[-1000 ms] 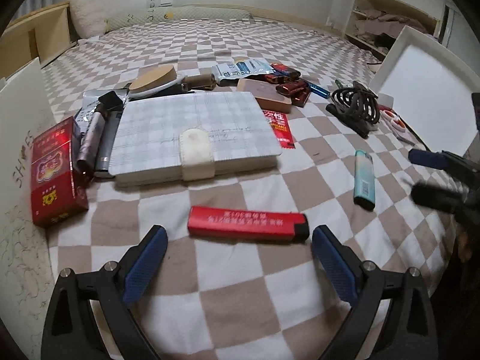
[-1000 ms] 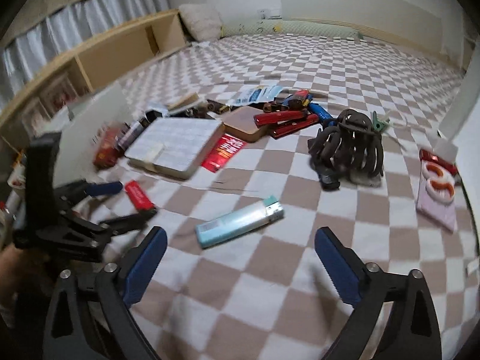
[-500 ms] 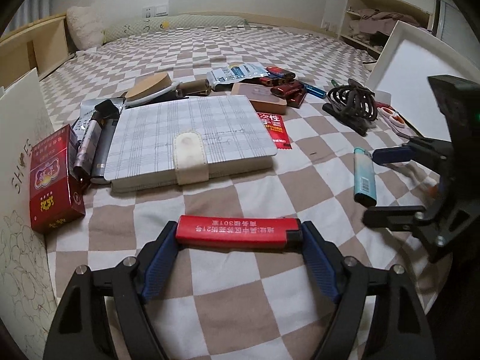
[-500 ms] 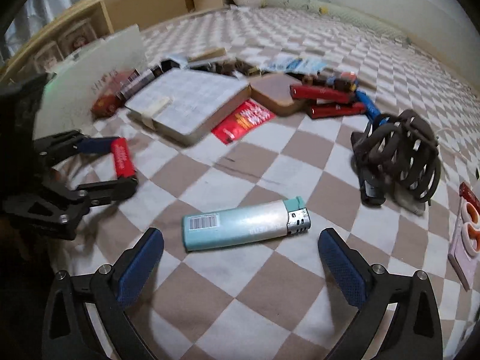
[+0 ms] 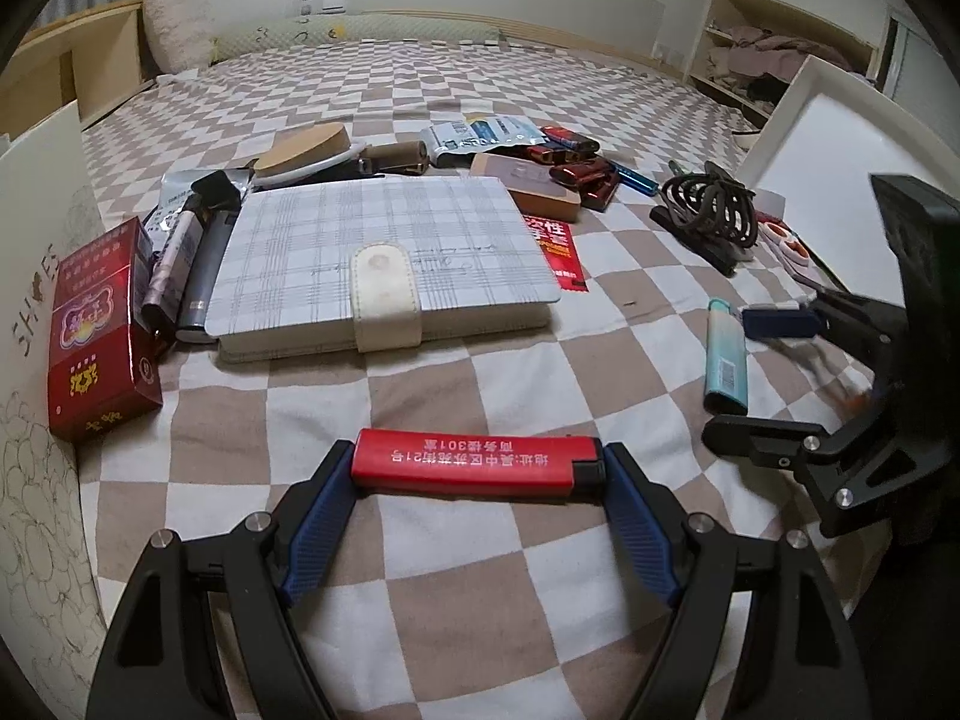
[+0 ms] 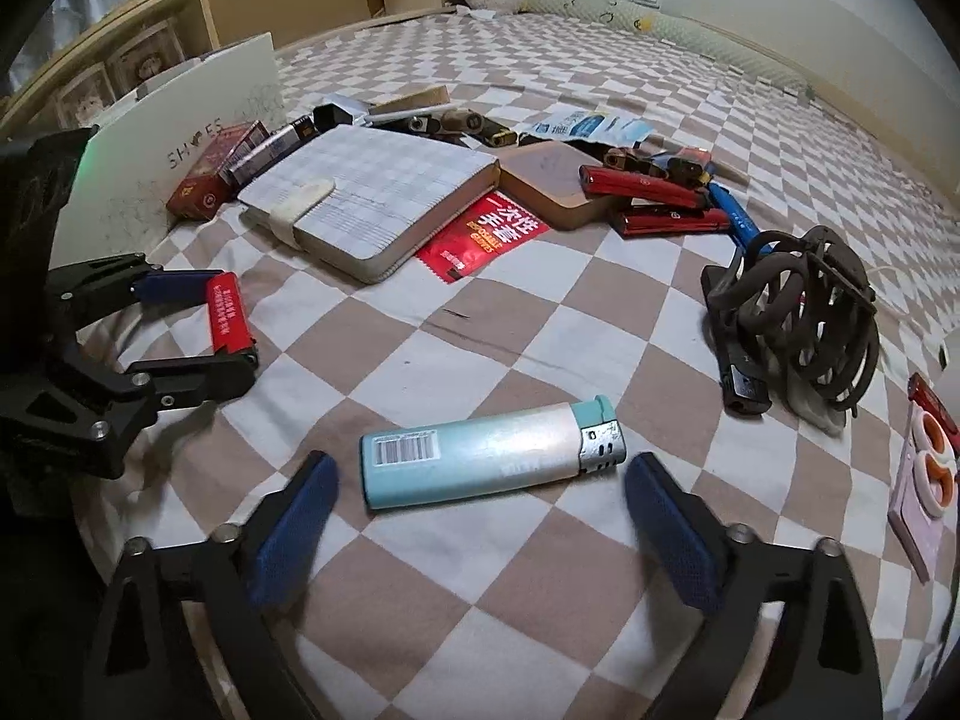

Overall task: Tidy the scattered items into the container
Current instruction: 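Close left gripper on the red lighter while right gripper closes on the light blue lighter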

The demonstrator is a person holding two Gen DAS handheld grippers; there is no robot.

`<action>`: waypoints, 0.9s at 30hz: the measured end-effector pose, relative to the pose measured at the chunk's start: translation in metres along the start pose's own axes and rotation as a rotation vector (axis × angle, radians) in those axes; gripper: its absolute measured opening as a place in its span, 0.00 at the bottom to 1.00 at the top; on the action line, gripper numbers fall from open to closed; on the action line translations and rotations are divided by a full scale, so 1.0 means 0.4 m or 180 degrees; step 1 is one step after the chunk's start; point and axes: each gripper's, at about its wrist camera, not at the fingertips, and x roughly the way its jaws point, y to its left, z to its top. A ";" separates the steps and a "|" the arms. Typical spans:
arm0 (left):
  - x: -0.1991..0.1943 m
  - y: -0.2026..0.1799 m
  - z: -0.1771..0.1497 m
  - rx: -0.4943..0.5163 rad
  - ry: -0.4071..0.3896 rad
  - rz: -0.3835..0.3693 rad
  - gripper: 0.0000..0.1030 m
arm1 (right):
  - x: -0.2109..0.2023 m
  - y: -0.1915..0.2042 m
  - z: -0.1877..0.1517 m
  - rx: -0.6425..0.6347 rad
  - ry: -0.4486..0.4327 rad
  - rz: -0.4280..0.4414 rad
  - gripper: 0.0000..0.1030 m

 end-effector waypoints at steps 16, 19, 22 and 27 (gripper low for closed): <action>-0.008 0.007 -0.008 -0.0070 -0.0068 -0.0011 0.78 | -0.105 0.005 -0.007 0.0334 -0.0397 0.0271 0.72; -0.009 0.008 -0.012 -0.0052 -0.0083 -0.0034 0.78 | -0.115 -0.009 0.018 0.0056 -0.0373 0.0045 0.97; -0.009 0.007 -0.014 -0.0047 -0.0097 -0.0039 0.78 | -0.099 -0.037 0.050 -0.0181 -0.0201 0.0049 0.97; -0.008 0.007 -0.015 -0.0013 -0.0109 -0.0050 0.78 | -0.032 -0.060 0.072 -0.0252 0.0240 0.0455 0.97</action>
